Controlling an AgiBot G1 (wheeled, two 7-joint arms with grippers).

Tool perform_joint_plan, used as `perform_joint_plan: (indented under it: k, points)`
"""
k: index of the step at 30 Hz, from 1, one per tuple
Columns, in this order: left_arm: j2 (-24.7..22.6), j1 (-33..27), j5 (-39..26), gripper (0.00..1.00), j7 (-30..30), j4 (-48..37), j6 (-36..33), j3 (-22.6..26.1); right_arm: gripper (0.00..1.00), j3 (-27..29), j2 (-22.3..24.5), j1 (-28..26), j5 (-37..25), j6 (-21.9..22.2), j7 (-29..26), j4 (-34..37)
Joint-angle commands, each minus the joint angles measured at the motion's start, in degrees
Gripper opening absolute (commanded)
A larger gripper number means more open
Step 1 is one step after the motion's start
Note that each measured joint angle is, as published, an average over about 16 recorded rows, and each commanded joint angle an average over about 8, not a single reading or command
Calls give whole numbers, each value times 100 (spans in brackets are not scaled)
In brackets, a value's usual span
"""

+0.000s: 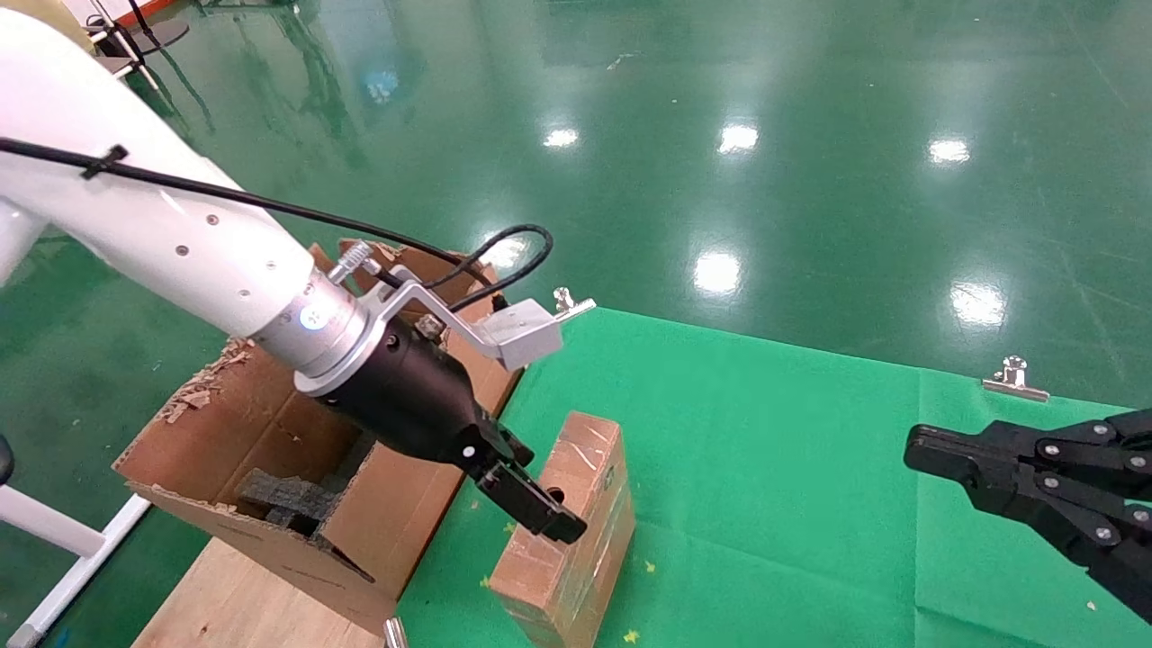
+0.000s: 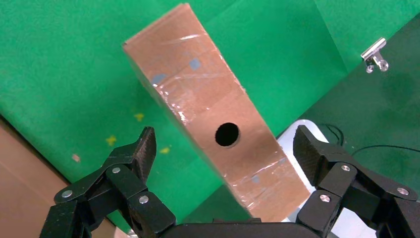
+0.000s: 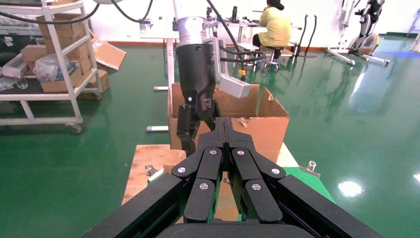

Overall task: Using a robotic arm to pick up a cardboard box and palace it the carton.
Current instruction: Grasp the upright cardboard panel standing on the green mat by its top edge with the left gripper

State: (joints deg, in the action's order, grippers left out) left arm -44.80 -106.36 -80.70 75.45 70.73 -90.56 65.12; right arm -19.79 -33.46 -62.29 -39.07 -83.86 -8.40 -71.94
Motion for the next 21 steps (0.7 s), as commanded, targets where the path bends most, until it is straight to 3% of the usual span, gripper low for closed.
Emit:
perform_joint_plan:
  k: [1,10,13,14,18,21]
  points:
    - [-37,-76,62,100,63,-17,20,158,0,0,0,0,0,0,0,0]
    - [-249,-163,-6,100,405,26,116,567,3,-1,0,0,0,0,0,0]
    - [-303,-149,-65,97,515,65,175,648,41,-1,0,0,0,0,0,0]
    - [-320,-143,-90,90,548,82,194,671,53,-1,0,0,0,0,0,0]
    - [-377,-135,-176,41,652,142,251,744,100,-1,0,0,1,1,1,1]
    - [-403,-137,-209,6,686,172,273,779,100,0,1,1,1,2,1,1]
